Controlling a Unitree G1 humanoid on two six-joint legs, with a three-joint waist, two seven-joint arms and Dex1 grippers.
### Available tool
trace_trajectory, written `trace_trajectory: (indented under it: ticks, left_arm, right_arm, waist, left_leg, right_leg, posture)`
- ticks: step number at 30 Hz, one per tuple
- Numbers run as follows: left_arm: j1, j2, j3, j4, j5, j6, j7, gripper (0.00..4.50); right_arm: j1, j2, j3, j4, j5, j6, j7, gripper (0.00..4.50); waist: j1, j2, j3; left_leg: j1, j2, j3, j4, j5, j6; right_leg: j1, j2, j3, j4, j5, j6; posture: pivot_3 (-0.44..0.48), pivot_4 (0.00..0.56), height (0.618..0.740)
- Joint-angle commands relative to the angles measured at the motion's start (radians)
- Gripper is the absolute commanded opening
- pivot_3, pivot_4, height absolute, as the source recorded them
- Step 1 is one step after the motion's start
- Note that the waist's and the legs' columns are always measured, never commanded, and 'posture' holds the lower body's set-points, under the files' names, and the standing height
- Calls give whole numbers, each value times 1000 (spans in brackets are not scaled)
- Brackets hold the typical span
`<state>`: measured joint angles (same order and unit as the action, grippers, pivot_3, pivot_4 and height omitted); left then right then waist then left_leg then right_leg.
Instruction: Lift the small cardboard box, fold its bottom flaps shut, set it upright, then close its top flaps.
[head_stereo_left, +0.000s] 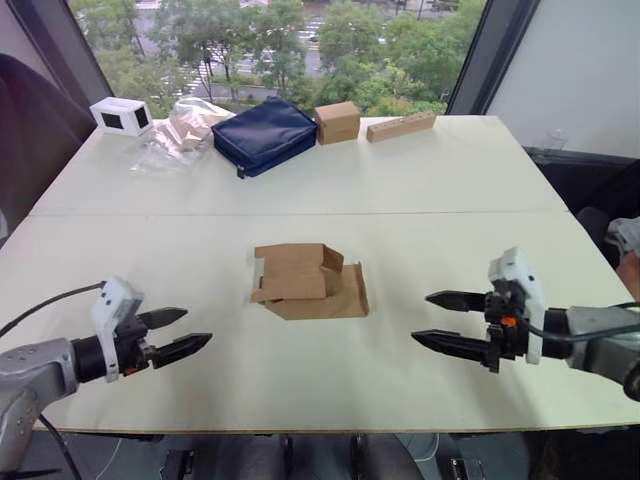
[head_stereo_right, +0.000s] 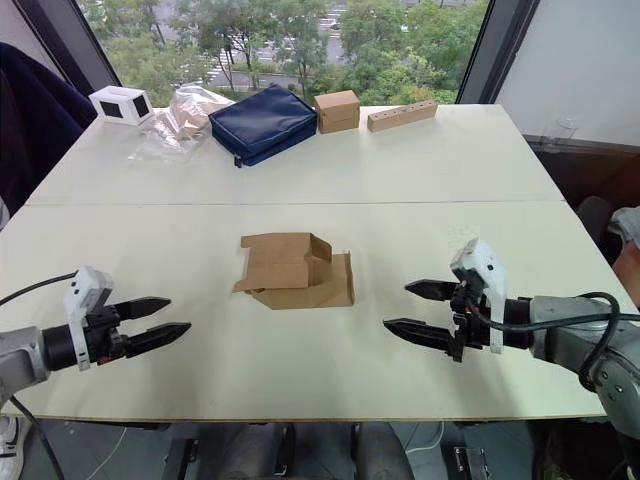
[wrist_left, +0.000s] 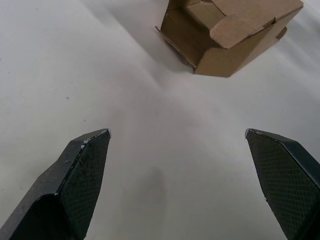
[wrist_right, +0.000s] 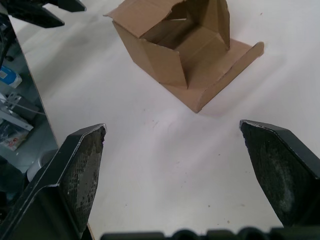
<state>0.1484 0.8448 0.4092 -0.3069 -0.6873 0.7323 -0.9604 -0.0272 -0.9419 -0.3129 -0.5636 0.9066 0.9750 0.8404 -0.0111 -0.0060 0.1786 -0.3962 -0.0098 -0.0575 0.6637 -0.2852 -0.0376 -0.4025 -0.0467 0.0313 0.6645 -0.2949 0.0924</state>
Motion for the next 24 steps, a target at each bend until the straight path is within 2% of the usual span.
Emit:
trace_trajectory:
  ticks: [1, 24]
  left_arm:
    - [-13, 16, 17, 11, 2, -25, -17, 4441]
    - [-85, 21, -28, 81, 55, -72, -28, 4441]
  right_arm:
    - [-22, -2, 7, -17, -12, -24, -14, 4500]
    - [-64, -1, 49, -39, -44, -39, -89, 4500]
  waist:
    - [0, 0, 0]
    - [-1, 0, 0]
  left_leg:
    - [0, 0, 0, 0, 0, 0]
    - [0, 0, 0, 0, 0, 0]
  right_leg:
    - [0, 0, 0, 0, 0, 0]
    - [0, 0, 0, 0, 0, 0]
  posture:
    - [0, 150, 740]
    - [0, 150, 740]
